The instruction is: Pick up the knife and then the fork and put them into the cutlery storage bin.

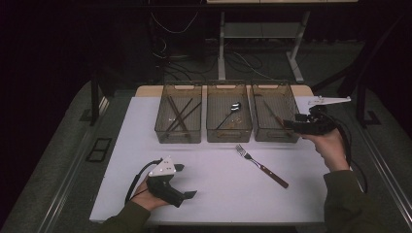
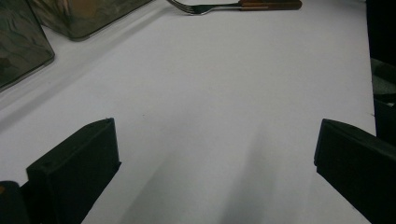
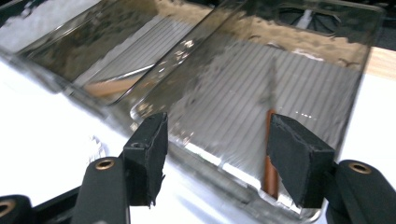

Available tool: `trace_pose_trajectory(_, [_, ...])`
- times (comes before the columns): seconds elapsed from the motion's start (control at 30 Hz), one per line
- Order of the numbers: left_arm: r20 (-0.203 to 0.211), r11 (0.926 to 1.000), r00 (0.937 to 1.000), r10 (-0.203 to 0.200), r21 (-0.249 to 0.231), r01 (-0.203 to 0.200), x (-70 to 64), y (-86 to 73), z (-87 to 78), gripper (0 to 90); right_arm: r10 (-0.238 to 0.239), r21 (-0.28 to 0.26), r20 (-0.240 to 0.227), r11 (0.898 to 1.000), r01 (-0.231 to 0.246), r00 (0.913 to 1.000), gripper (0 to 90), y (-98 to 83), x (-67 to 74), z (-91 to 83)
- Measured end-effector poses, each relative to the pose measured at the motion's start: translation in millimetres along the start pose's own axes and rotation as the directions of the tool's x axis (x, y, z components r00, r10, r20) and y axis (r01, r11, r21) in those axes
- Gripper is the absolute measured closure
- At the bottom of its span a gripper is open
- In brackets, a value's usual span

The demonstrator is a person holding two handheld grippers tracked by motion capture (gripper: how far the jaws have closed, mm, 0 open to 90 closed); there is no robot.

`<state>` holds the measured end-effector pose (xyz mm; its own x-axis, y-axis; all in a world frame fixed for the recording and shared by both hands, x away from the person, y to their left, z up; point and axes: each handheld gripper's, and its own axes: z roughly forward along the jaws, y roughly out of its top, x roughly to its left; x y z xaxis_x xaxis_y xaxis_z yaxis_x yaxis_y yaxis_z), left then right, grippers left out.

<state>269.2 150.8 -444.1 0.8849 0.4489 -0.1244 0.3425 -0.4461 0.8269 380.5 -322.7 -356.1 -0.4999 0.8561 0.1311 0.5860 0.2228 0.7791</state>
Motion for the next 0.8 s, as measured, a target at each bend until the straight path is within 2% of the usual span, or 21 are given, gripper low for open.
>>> trace_pose_trajectory(0.13, [0.001, 1.0, 1.0, 0.0, 0.0, 0.0, -0.5, 0.0, 0.4, 0.0, -0.046, 0.021, -0.017, 0.999, 0.046, 0.9988, 38.6, -5.2, 13.2, -5.9])
trace_pose_trajectory(0.3, [0.002, 1.0, 1.0, 0.0, -0.003, 0.0, -0.5, 0.0, 0.2, 0.0, -0.075, 0.052, -0.056, 0.996, 0.078, 0.9957, 37.7, -14.7, 27.8, -7.6])
trace_pose_trajectory(0.37, [0.003, 1.0, 1.0, 0.002, -0.002, -0.002, -0.7, 0.1, 0.1, 0.0, -0.071, 0.063, -0.078, 0.995, 0.076, 0.9944, 37.7, -18.7, 31.7, -7.6])
trace_pose_trajectory(0.53, [0.002, 1.0, 1.0, 0.0, -0.005, 0.0, -1.3, 0.2, 0.2, 0.0, -0.103, 0.123, -0.09, 0.986, 0.114, 0.9906, 37.7, -26.5, 43.5, -4.0])
trace_pose_trajectory(0.7, [0.002, 1.0, 1.0, 0.0, -0.006, 0.0, -1.5, 0.2, 0.1, 0.0, -0.149, 0.212, -0.102, 0.963, 0.167, 0.9836, 37.7, -31.5, 56.3, 3.3])
trace_pose_trajectory(0.8, [0.003, 1.0, 1.0, 0.002, -0.005, -0.002, -1.4, 0.2, 0.2, 0.0, -0.185, 0.26, -0.109, 0.943, 0.208, 0.9767, 38.6, -32.6, 64.7, 9.0])
